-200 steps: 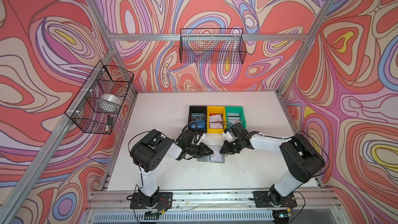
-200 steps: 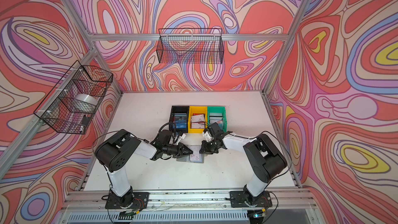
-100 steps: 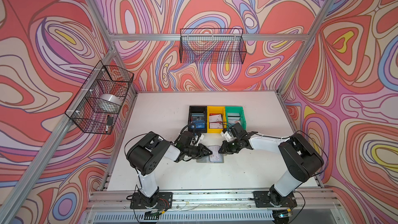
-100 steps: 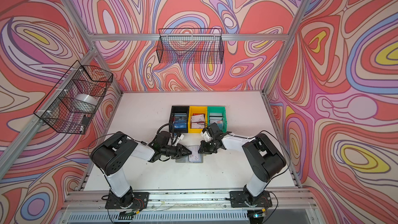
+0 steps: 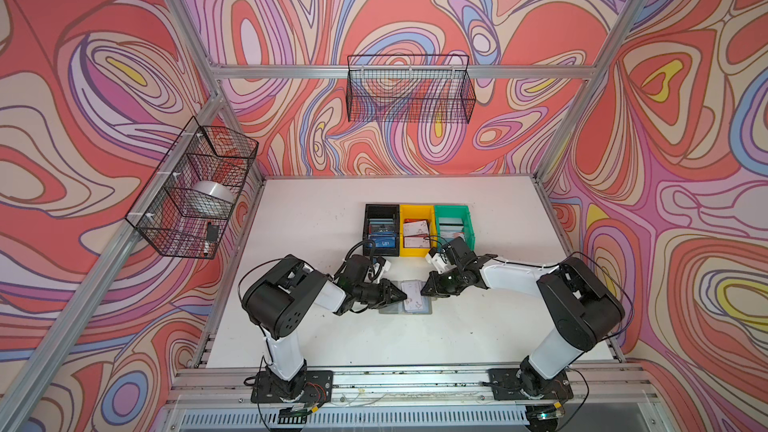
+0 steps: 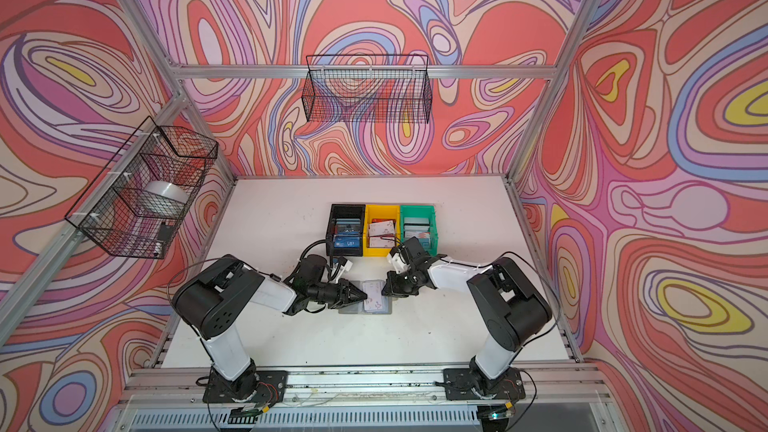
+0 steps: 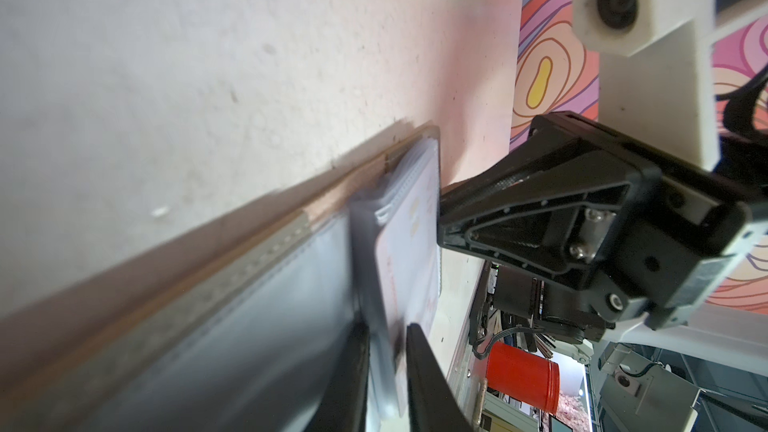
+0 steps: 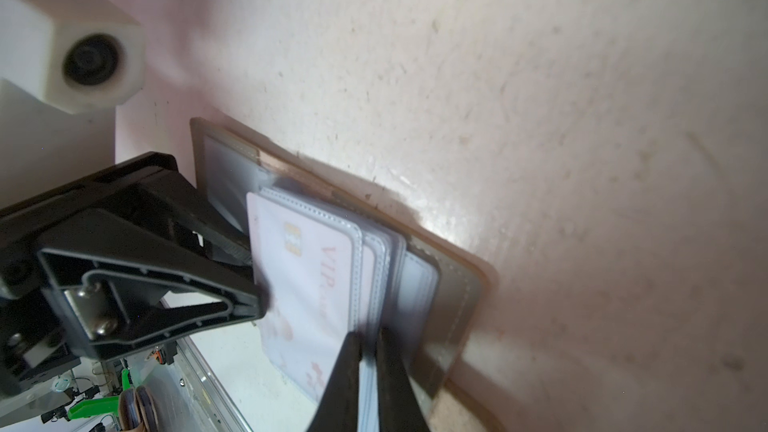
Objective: Take the credit cards out of the card holder
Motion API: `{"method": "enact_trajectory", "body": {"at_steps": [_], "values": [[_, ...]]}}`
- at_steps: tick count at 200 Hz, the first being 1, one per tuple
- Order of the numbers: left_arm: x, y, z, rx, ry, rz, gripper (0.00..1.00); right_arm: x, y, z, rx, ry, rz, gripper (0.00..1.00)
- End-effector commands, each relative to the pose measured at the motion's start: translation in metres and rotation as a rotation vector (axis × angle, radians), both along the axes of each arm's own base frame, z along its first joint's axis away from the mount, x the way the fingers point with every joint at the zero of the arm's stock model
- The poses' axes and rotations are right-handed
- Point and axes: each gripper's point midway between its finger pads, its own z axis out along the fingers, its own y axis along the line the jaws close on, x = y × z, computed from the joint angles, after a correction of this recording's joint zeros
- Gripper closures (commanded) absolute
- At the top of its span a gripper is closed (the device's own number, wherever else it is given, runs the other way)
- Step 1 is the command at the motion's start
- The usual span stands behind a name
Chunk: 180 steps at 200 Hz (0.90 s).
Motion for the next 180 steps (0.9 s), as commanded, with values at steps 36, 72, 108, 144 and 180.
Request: {"method": "enact_trajectory", "body": {"at_steps": [36, 72, 108, 144, 180], "values": [[-0.0334, 0.0403, -0.06, 0.196, 0.209, 0.091, 0.81, -0.0193, -0.0101, -0.0263, -0.07, 0.075, 0.0, 0.88], [-0.0319, 0.0393, -0.0603, 0.189, 0.21, 0.095, 0.81, -0.018, -0.009, -0.0265, -0.068, 0.073, 0.001, 0.88], [-0.0319, 0.0427, -0.0605, 0.189, 0.208, 0.116, 0.8, -0.0187, -0.0088, -0.0272, -0.065, 0.08, -0.003, 0.88], [-0.0279, 0.0424, -0.0587, 0.164, 0.202, 0.134, 0.8, -0.0185, -0.0083, -0.0267, -0.064, 0.081, -0.001, 0.88], [-0.026, 0.0425, -0.0607, 0.139, 0.214, 0.153, 0.8, -0.0197, -0.009, -0.0268, -0.066, 0.085, 0.0, 0.88]]}}
